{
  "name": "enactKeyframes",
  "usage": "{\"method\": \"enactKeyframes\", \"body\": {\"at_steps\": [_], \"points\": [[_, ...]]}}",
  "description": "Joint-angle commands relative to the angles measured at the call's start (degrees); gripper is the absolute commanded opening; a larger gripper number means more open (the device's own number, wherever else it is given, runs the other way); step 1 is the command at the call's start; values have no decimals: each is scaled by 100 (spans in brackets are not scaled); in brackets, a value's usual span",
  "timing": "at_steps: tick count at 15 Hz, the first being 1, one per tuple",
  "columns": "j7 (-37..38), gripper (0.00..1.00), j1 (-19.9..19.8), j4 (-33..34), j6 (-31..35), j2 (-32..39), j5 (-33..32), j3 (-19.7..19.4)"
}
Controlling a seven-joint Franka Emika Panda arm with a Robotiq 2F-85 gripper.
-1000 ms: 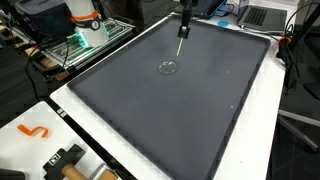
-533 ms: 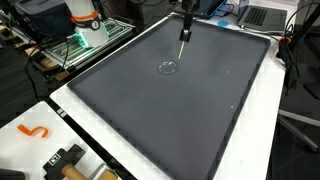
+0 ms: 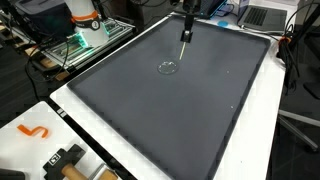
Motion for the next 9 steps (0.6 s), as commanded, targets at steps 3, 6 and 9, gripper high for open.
{"method": "enactKeyframes", "body": {"at_steps": [3, 6, 9], "points": [[-105, 3, -32, 44, 179, 13, 14, -70], [-186, 3, -97, 88, 335, -2, 44, -103], [-298, 3, -182, 113, 632, 2, 61, -173]]}}
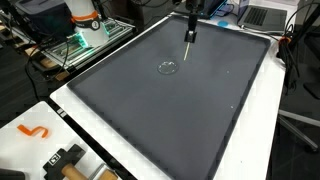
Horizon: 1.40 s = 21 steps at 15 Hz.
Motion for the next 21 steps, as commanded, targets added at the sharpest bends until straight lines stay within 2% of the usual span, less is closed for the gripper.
{"method": "enactKeyframes", "body": {"at_steps": [1, 12, 15, 21], "points": [[-220, 3, -124, -7, 429, 3, 73, -103], [-500, 3, -615, -308, 2248, -64, 384, -503], [-761, 3, -758, -442, 2707, -108, 772, -608], [-1668, 3, -1001, -740, 3474, -247, 1980, -805]]}}
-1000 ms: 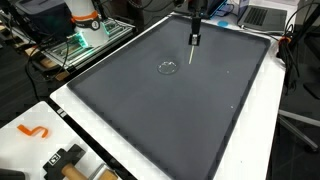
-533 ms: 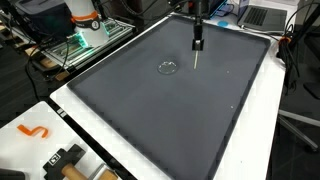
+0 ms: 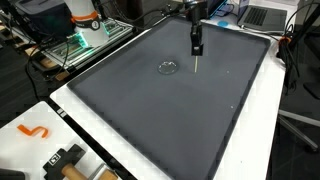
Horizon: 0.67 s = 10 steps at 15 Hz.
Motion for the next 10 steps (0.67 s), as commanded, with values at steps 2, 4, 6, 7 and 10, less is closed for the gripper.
{"method": "enactKeyframes", "body": {"at_steps": [2, 4, 6, 7, 10], "points": [[-947, 3, -205, -455, 613, -266, 1116, -92], [-1523, 3, -335, -584, 843, -315, 1791, -46], [-2091, 3, -479, -698, 979, -374, 2466, 48], [-2399, 3, -573, -762, 1043, -406, 2850, 135], [-3201, 3, -829, -888, 1112, -503, 3845, 378]]}}
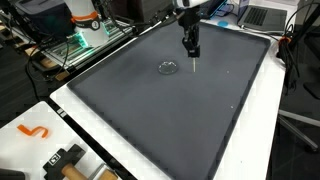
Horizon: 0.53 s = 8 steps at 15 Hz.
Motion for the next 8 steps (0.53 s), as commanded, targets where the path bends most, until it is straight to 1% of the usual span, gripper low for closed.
{"method": "enactKeyframes", "body": {"at_steps": [1, 5, 6, 8], "points": [[-980, 3, -411, -351, 146, -292, 1179, 409], [-1969, 3, -754, -422, 51, -504, 2436, 745], [-2249, 3, -912, -440, 34, -559, 2752, 890], [-2775, 3, -1085, -471, -14, -675, 3364, 1020]]}}
